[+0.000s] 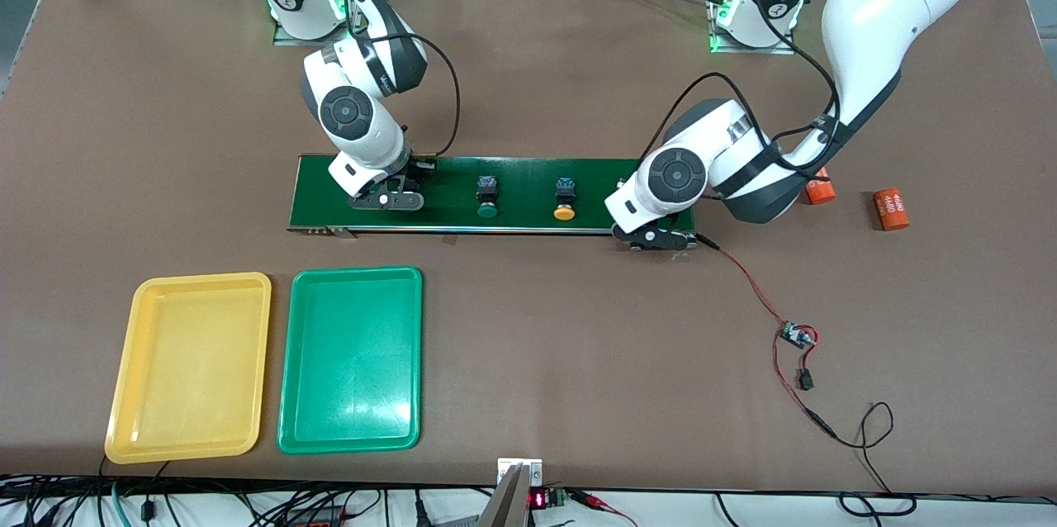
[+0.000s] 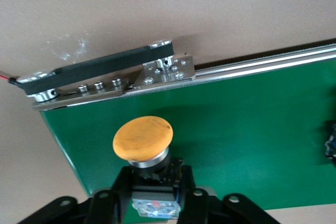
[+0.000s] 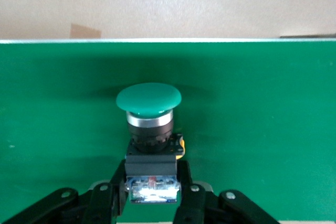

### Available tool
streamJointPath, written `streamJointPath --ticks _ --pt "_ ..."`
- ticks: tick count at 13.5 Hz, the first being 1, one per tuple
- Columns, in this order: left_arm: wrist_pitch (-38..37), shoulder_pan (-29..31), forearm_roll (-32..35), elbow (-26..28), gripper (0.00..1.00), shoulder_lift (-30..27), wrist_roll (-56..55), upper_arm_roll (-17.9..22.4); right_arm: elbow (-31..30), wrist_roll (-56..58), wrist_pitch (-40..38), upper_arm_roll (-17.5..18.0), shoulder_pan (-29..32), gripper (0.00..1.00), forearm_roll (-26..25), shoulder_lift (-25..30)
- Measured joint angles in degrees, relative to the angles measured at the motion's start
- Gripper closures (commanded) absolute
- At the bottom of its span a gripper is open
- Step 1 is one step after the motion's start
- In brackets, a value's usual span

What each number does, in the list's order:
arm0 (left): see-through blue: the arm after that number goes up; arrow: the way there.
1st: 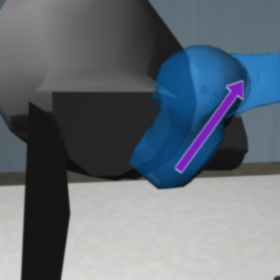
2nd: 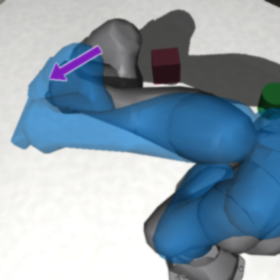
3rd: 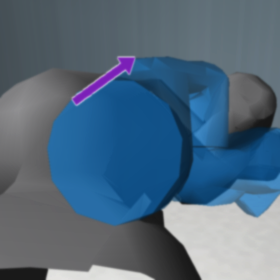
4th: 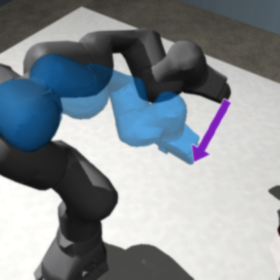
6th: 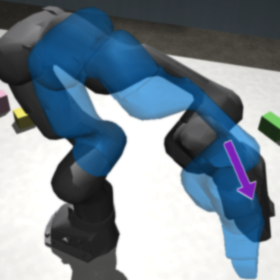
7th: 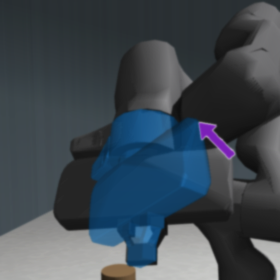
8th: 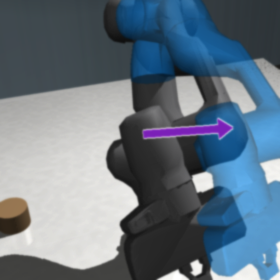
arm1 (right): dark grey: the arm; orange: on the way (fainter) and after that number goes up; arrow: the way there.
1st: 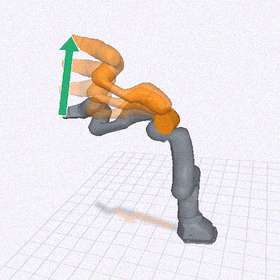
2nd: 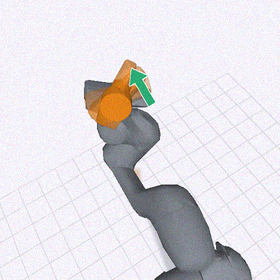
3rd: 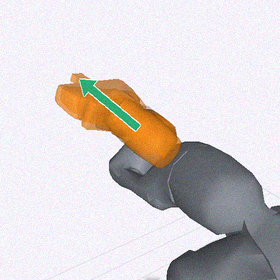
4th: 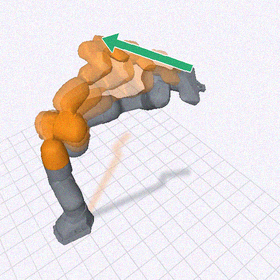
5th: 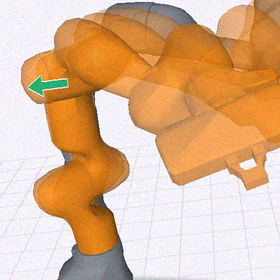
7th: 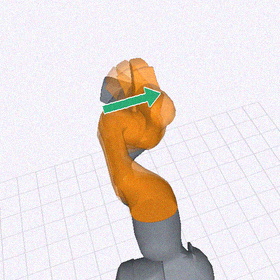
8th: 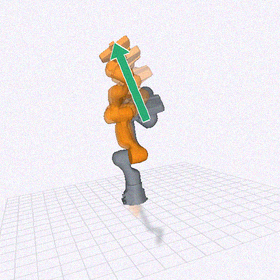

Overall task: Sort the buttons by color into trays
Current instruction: 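Release the yellow button on the belt while the right gripper lifts the green button, then lower the green button into the green tray while the left gripper reaches a cylinder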

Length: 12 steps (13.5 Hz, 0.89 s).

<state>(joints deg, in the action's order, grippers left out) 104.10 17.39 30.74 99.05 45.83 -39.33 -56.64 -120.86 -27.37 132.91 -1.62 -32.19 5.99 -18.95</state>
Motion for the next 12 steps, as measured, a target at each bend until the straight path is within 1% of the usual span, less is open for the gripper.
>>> streamJointPath --ticks 1,3,5,6,8,10,12 --pt "0.00 -0.04 0.00 0.02 0.00 0.28 -0.01 0.00 0.89 0.00 0.43 -0.16 0.72 0.74 0.00 0.02" --pt "0.00 -0.23 0.00 -0.02 0.00 0.36 -0.99 -0.04 4.00 0.07 0.62 -0.44 3.45 0.74 -0.94 -0.12" --pt "-0.55 0.08 0.01 -0.94 0.00 -0.04 -1.91 -0.11 8.58 0.62 0.62 -0.93 6.50 0.74 -3.67 -1.36" --pt "-2.29 0.57 0.02 -2.46 0.00 -0.68 -1.96 -0.16 10.87 1.46 0.61 -1.66 7.45 0.74 -5.21 -2.60" --pt "-9.58 2.38 0.03 -8.02 0.00 -2.49 -0.34 -0.27 15.13 5.51 0.63 -3.80 8.28 0.74 -7.02 -6.23" --pt "-14.30 4.12 0.03 -13.57 0.00 -3.84 4.74 -0.28 19.26 10.51 1.41 -5.53 8.72 0.74 -7.15 -11.19" --pt "-17.21 5.83 0.04 -16.02 0.00 -4.36 8.60 -0.34 21.83 14.94 4.39 -6.22 9.57 0.74 -7.19 -15.51"
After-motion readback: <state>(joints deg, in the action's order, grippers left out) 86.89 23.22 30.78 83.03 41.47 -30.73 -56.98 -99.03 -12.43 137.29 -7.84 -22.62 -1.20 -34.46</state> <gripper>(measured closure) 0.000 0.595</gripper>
